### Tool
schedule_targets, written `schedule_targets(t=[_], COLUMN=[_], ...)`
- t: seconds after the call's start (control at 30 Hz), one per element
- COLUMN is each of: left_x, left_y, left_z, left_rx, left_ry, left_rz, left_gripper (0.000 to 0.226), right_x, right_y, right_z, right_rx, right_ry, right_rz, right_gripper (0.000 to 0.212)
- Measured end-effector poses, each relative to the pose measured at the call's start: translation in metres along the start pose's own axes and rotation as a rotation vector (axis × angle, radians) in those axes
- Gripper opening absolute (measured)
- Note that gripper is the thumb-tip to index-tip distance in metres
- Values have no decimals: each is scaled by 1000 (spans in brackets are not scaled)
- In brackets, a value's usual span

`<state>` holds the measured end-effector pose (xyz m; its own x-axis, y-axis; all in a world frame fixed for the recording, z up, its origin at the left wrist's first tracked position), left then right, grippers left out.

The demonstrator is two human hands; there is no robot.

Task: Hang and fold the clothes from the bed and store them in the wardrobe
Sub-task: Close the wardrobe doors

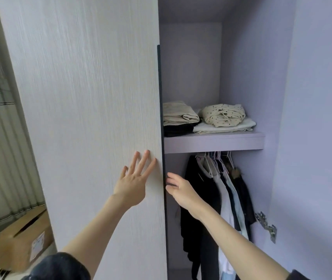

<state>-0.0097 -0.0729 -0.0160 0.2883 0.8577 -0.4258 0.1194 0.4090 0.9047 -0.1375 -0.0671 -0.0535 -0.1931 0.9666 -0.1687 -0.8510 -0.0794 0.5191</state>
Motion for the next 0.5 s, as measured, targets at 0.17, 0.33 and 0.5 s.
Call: schedule_targets(t=[0.17,0.33,0.5], left_x=[10,35,83], left_y=[-18,-5,12], left_z=[0,-27,-109], left_rx=[140,287,481], left_ry=[44,3,-187], left_rz=[276,170,66], left_gripper=[61,55,55], right_x=[23,84,179], right_y=[19,65,112], right_z=[-20,-26,-19], right_rx=[5,78,201], right_ry=[-82,-118,-92], right_rz=[-35,-183,-419], right_gripper=[52,43,33])
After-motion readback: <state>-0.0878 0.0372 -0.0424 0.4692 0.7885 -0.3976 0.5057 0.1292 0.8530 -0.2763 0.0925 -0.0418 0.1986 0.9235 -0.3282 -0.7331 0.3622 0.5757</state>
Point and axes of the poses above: each hand's wrist, its own x-axis away from the middle knuckle, its own y-axis out of the back of the hand, z = x × y, the point moved 9 cm from there along -x, towards the middle knuckle, and after that the axes turned 11 degrees about x, right-handed, at the moved point
